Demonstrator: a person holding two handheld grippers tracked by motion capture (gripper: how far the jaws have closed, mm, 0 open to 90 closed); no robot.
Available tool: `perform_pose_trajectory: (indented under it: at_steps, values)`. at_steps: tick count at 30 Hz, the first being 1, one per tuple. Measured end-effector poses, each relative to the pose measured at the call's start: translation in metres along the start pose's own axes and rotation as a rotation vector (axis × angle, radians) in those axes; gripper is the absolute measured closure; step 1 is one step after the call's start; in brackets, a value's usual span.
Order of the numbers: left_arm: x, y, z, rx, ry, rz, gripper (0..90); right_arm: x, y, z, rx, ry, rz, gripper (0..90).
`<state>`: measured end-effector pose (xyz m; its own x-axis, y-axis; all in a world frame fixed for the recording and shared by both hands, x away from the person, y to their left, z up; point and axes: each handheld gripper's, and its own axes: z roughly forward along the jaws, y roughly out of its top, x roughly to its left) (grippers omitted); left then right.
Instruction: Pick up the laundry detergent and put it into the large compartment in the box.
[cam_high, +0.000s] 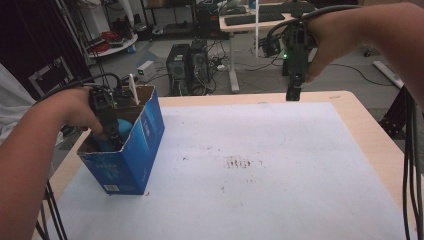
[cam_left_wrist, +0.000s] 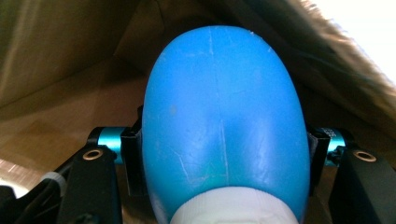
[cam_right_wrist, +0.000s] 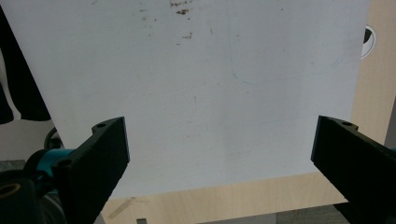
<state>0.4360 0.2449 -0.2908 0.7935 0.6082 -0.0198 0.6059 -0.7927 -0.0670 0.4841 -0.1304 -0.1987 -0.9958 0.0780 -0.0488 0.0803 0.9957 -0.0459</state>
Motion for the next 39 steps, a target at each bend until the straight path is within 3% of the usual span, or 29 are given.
perform_pose_trajectory:
  at_steps: [3, 21, 32, 39]
  values:
    - [0.0, 0.0, 0.003, -0.021, -0.003, 0.006, 37.3, 0.0, -0.001, 0.001, -0.002, 0.002, 0.005, 3.3]
    - [-0.002, 0.001, 0.001, -0.027, 0.004, 0.005, 35.2, 0.0, 0.002, 0.002, -0.003, 0.006, 0.0, 3.4]
    - [-0.004, -0.001, -0.008, -0.028, 0.026, -0.024, 30.5, -0.001, 0.001, 0.004, 0.004, 0.012, 0.01, 3.3]
    - [-0.004, -0.006, -0.018, -0.031, 0.028, -0.072, 26.7, 0.0, 0.0, 0.005, 0.002, 0.013, 0.013, 3.4]
